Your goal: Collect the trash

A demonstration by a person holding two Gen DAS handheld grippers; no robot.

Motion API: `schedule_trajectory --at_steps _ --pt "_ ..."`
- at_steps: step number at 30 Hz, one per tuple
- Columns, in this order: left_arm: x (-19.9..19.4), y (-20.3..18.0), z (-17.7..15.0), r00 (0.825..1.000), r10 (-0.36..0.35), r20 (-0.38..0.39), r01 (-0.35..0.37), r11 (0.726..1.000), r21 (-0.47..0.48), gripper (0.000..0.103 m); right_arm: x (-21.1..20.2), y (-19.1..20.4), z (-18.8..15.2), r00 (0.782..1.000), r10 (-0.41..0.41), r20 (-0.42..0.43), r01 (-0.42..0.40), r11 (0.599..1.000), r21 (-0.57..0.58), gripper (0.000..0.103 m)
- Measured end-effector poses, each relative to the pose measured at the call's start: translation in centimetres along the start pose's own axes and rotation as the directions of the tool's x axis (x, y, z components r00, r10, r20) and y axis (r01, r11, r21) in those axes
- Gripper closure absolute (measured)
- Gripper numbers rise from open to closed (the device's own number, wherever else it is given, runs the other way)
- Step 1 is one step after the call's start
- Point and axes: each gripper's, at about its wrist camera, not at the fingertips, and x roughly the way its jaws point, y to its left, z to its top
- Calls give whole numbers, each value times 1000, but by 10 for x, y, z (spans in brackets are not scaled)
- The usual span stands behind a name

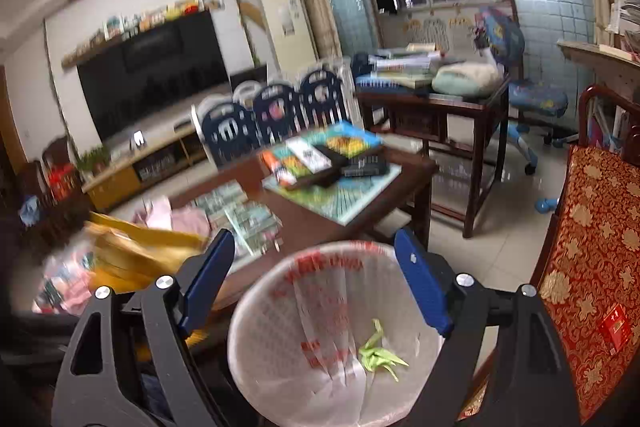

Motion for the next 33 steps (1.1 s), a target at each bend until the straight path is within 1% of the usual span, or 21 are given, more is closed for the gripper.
schedule_trajectory --at_steps 1,3,5,8,10,12,13,15,16,17,18,19,20,23,25,26,27,28,29,32,33 --pt "10 -6 4 1000 -15 -11 15 1000 19 37 -5 -2 7 1000 4 20 -4 1000 8 21" --pt "19 -15 5 999 38 16 -38 998 51 12 -12 0 19 999 23 48 -24 1000 10 20" --pt "7 -6 -3 993 106 60 -109 992 55 12 -17 9 20 998 44 51 -43 999 -19 20" --pt "-32 28 -21 980 161 121 -164 986 19 12 -14 29 13 996 88 30 -87 995 -56 20" --pt "-70 58 -38 954 243 176 -243 970 -24 10 -5 57 0 989 144 -12 -145 986 -78 20" --pt "-121 93 -62 905 356 235 -344 935 -90 9 3 89 -14 977 206 -50 -210 973 -100 20" --pt "-150 115 -79 864 431 259 -409 902 -137 7 7 111 -23 966 246 -73 -253 961 -114 20" --pt "-189 142 -104 797 536 279 -494 844 -210 6 12 153 -36 939 325 -115 -340 930 -141 20" --pt "-210 155 -115 760 586 282 -530 810 -252 5 13 177 -42 921 365 -134 -384 909 -160 20" --pt "-240 174 -137 706 650 279 -570 757 -320 4 14 199 -49 904 400 -150 -423 888 -181 20" --pt "-255 184 -145 677 684 272 -588 725 -358 3 13 226 -58 881 444 -167 -471 858 -206 20" --pt "-278 199 -164 633 731 254 -608 673 -423 3 12 248 -65 861 477 -175 -507 832 -224 20" --pt "-293 209 -178 606 759 237 -614 637 -467 3 10 266 -73 844 504 -183 -535 809 -242 20" --pt "-320 233 -208 559 805 197 -620 564 -546 3 3 318 -92 790 583 -190 -612 737 -287 16" --pt "-329 243 -226 528 829 185 -627 527 -574 3 -2 343 -106 740 642 -201 -670 677 -305 15" --pt "-333 245 -232 530 827 187 -616 526 -586 3 -4 349 -110 726 658 -200 -684 660 -310 14" --pt "-333 245 -236 529 827 191 -608 526 -595 3 -5 357 -119 723 661 -201 -685 650 -329 12" --pt "-335 244 -239 514 835 195 -617 518 -593 3 -7 364 -123 726 655 -209 -682 649 -336 12" --pt "-335 244 -239 509 839 192 -625 514 -588 3 -7 367 -126 724 654 -220 -685 647 -335 12" --pt "-327 251 -238 527 838 145 -649 507 -567 3 -9 376 -132 733 637 -241 -677 643 -359 12" --pt "-330 251 -241 527 839 136 -655 503 -563 3 -8 380 -134 736 629 -250 -673 642 -366 12"
